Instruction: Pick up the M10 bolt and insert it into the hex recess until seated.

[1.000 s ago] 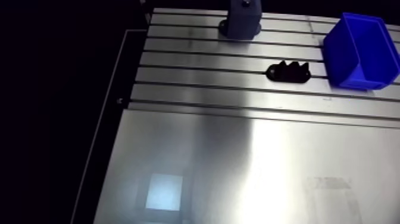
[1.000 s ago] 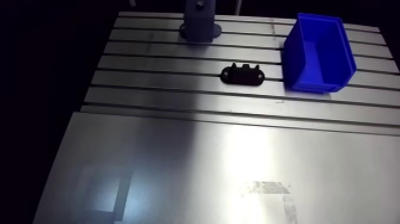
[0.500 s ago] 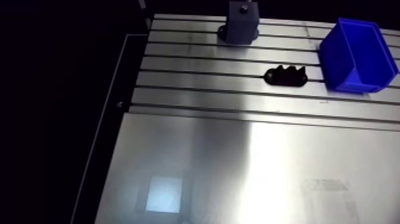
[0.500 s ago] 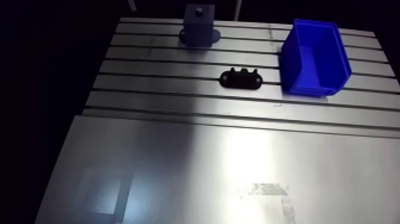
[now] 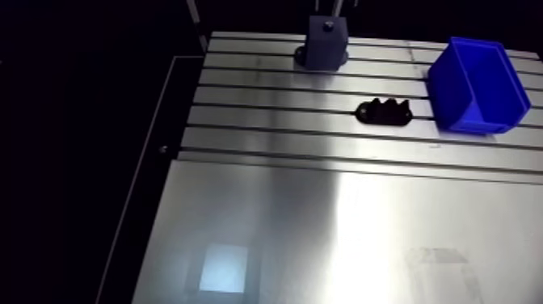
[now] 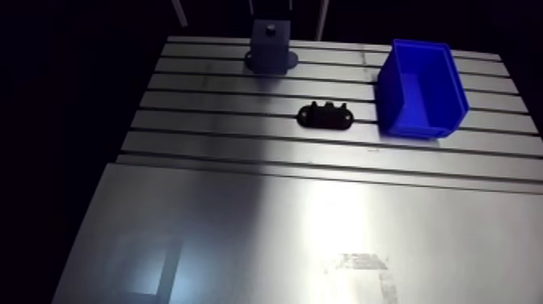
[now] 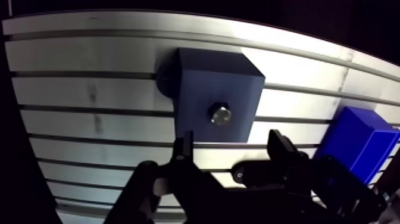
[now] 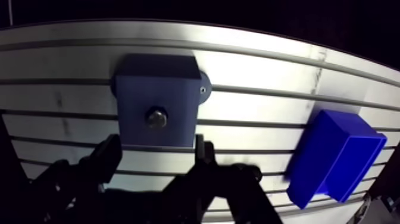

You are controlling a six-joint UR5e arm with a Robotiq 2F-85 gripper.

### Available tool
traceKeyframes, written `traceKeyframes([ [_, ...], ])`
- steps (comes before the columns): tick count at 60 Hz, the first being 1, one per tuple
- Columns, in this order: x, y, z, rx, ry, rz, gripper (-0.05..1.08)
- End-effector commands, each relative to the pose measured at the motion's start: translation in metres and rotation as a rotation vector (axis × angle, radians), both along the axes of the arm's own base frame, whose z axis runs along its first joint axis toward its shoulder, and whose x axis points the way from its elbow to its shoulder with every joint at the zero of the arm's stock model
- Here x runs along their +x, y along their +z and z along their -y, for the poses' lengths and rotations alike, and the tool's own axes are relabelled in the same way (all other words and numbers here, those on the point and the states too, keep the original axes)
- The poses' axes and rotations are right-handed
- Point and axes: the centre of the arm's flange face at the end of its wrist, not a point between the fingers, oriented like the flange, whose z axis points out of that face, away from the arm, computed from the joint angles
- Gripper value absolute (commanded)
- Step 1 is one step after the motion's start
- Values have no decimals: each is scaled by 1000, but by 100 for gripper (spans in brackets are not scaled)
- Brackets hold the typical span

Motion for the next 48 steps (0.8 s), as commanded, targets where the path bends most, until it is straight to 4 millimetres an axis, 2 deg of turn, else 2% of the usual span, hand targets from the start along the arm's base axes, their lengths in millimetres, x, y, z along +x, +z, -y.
traceKeyframes([
  [1,8,-3,0,-8,-23,-77,33],
  [48,8,-6,-9,-50,-47,-107,34],
])
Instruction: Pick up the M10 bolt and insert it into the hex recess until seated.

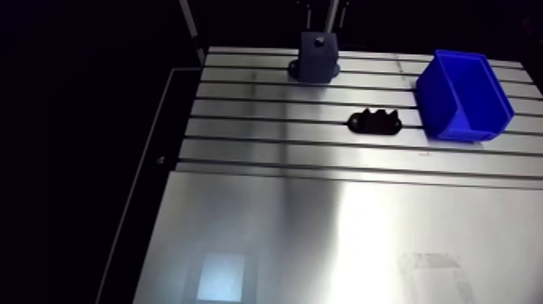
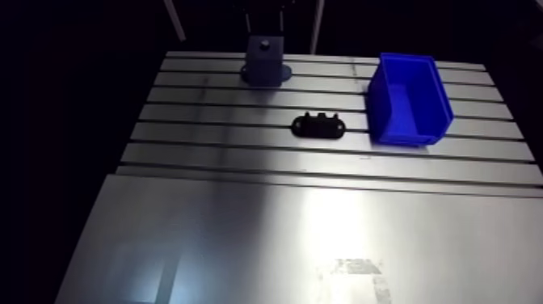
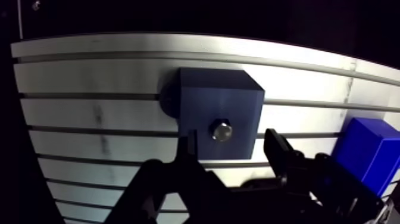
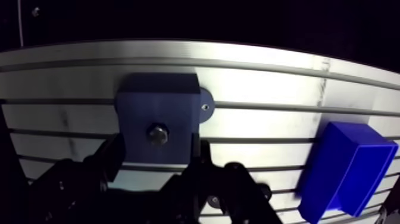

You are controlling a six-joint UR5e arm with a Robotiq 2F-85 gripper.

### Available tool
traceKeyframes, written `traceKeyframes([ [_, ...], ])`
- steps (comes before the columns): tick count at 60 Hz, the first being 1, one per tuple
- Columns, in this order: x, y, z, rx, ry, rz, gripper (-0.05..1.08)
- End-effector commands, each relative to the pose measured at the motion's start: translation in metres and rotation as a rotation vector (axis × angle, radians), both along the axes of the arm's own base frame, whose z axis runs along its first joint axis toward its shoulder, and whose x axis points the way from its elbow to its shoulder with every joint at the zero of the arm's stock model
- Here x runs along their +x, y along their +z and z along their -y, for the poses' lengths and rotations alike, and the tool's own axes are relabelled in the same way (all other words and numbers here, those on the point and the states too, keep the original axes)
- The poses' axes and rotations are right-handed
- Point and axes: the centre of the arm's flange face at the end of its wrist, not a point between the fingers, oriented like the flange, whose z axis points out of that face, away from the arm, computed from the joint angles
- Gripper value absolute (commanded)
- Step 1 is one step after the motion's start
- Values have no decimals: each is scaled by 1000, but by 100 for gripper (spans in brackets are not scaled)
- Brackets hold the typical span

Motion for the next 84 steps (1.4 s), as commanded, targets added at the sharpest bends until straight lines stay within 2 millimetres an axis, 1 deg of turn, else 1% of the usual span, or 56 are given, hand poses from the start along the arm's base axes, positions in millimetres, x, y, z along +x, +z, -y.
traceKeyframes([
  [1,0,-2,-1,-4,-2,-1,34],
  [33,0,-10,-1,-7,-4,5,39],
  [38,0,-12,0,-21,-6,7,41],
  [58,1,-14,1,-42,-8,5,43],
  [62,2,-18,1,-41,-8,12,43],
  [84,2,-16,0,-39,-9,8,44],
])
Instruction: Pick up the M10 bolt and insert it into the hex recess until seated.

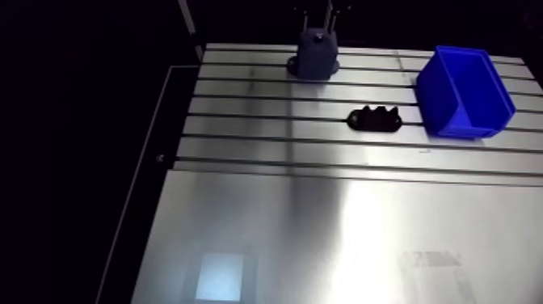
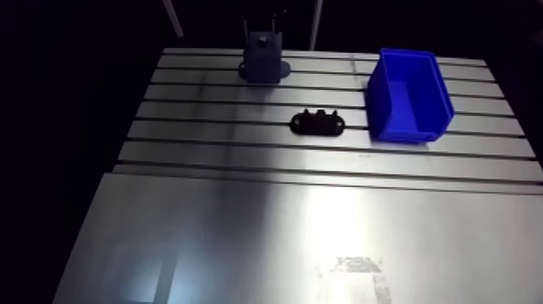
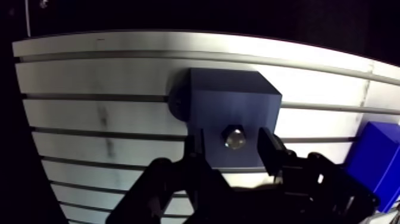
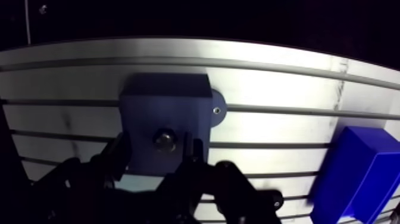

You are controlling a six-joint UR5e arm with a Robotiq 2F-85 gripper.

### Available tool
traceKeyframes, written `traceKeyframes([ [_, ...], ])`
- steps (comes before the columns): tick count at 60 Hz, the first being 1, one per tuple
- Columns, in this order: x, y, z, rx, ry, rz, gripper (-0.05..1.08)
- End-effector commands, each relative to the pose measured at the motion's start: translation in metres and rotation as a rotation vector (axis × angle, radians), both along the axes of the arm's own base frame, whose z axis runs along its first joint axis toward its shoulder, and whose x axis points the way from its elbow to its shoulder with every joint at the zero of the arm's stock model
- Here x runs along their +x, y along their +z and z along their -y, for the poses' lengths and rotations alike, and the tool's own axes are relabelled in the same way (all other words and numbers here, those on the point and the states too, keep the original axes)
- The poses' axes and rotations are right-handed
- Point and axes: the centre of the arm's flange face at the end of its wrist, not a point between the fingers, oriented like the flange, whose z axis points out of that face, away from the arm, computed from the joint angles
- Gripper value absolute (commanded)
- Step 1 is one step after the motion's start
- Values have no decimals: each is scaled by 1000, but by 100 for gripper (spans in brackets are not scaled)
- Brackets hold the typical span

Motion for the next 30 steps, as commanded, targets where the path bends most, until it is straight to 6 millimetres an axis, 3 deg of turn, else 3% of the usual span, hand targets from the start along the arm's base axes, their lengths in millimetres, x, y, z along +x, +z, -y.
traceKeyframes([
  [1,0,1,-1,0,0,-2,44],
  [30,0,-1,-4,0,-4,3,49],
])
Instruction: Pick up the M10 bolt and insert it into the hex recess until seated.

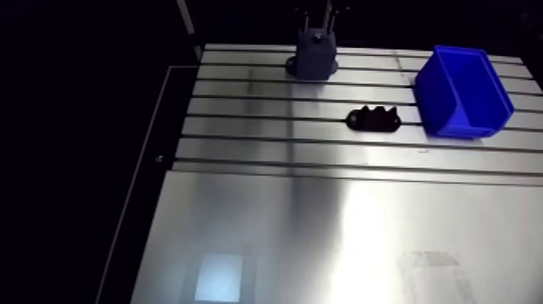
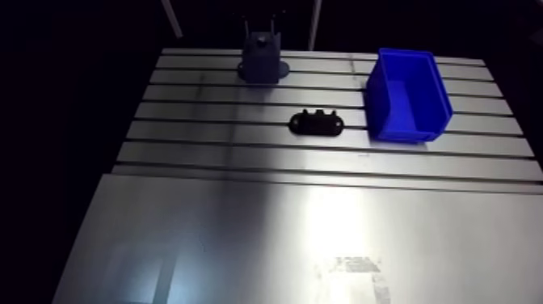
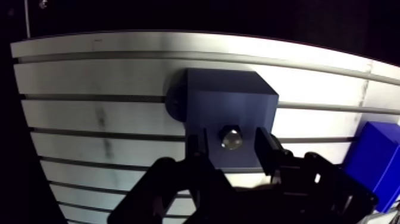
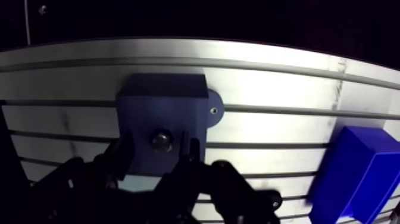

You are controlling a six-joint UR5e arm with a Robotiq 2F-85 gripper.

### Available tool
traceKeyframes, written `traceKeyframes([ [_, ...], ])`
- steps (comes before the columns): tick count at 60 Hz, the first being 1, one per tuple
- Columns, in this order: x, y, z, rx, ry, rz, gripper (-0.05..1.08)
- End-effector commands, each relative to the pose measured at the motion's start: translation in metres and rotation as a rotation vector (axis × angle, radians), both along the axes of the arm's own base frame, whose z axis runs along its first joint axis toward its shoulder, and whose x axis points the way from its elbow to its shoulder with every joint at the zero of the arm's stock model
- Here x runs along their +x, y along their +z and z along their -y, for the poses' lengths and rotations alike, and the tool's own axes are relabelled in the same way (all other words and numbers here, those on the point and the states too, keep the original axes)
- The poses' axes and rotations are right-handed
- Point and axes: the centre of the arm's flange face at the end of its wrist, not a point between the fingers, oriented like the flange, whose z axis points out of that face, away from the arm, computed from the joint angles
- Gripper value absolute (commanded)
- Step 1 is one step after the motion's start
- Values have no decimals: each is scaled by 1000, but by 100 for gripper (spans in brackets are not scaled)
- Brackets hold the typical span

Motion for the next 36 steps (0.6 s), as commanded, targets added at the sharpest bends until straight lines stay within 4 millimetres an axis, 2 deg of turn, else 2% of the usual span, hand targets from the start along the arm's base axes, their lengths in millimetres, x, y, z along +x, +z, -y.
traceKeyframes([
  [1,0,-1,-1,0,-2,3,49],
  [36,0,-4,-1,0,0,5,57],
])
